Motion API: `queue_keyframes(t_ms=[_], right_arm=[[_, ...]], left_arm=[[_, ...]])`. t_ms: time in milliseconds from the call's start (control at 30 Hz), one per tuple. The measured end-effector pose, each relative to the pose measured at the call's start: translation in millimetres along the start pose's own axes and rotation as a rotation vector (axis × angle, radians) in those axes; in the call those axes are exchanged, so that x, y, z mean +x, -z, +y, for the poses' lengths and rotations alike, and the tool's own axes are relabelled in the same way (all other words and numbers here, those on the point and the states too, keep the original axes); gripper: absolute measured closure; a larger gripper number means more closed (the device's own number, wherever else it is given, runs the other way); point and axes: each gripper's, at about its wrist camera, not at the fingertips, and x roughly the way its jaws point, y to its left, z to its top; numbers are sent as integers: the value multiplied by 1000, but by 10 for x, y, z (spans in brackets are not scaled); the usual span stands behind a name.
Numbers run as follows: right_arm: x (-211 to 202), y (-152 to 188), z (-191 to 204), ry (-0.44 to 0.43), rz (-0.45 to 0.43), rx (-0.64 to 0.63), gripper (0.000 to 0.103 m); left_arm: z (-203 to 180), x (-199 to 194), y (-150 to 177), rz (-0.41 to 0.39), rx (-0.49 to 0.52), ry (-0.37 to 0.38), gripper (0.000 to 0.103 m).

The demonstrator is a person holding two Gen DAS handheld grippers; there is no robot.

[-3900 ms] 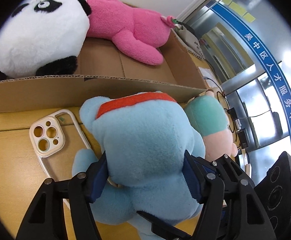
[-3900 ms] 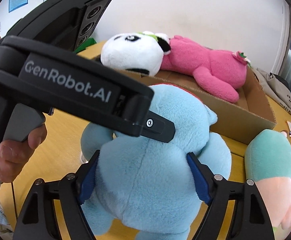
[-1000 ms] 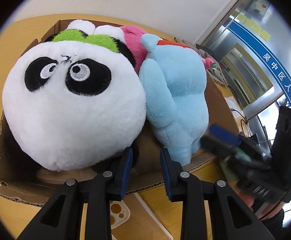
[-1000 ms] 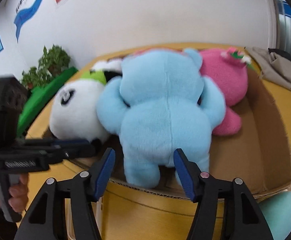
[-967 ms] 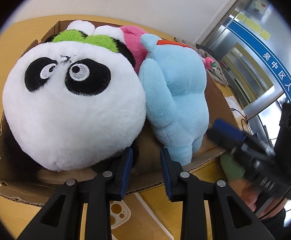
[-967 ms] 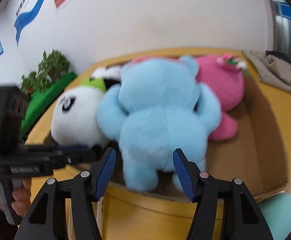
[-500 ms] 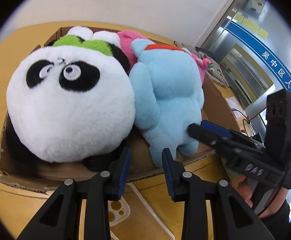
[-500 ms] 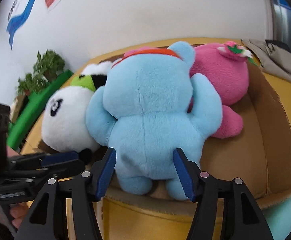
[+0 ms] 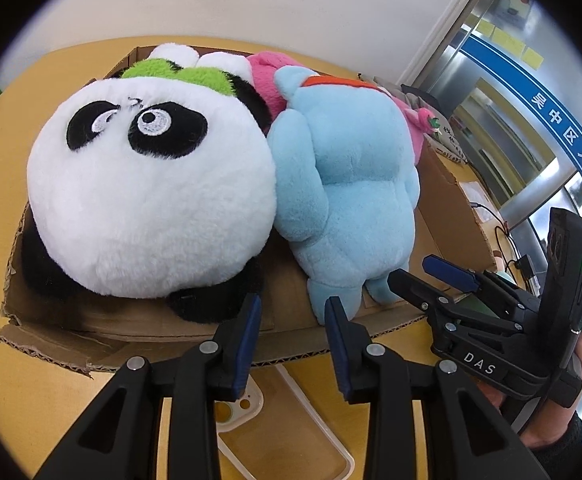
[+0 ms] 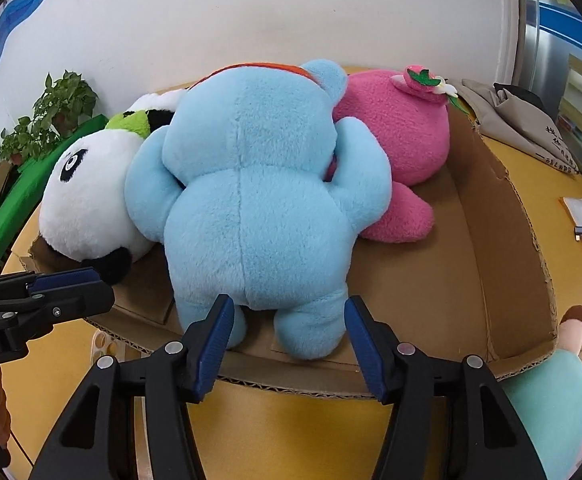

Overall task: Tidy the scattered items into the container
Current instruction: 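Lower the blue plush into the box beside the panda, open both grippers, then move both grippers to the mint-and-pink plush and close on it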

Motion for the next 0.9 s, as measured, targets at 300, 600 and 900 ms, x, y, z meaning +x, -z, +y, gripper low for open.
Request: queue_keyframes(t_ms=[300, 600, 900], right_arm=[[-775, 221, 124, 25, -176, -53, 0], [-1461, 269, 104, 73, -274, -77, 0], [-1728, 590, -734, 204, -244, 2, 0]], left_arm=[[-260, -475, 313, -105, 56, -62, 60], [-839, -1098, 499, -331, 128, -49, 23], [-1043, -902, 567, -230, 105, 130, 23]])
